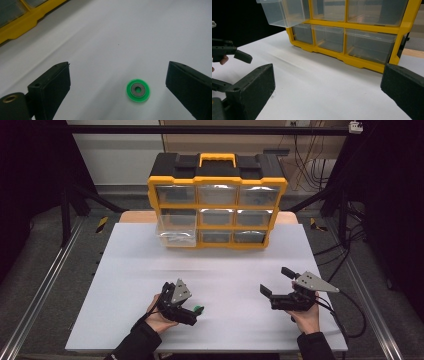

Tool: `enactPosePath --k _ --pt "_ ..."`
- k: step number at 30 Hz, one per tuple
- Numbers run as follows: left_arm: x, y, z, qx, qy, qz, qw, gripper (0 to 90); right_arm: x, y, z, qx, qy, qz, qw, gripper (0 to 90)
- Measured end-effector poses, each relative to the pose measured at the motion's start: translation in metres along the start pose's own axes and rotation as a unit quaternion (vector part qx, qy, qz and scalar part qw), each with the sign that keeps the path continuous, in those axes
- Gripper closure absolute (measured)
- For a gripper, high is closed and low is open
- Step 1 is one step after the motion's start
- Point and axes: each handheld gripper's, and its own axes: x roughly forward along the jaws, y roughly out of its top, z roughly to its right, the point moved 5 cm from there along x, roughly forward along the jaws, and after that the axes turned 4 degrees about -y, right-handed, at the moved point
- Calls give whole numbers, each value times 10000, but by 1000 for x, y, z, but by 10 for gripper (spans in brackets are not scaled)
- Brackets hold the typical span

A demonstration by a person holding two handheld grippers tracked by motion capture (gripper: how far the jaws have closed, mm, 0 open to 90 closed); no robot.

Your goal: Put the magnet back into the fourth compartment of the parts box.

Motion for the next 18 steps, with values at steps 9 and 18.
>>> enactPosePath --k 9,18 --pt "9 -5 4 -120 -69 -262 9996 96 0 0 0 0 4 8 10000 1" --pt "17 -10 8 -231 -167 -563 9980 183 -1 -2 1 14 -11 -34 10000 0"
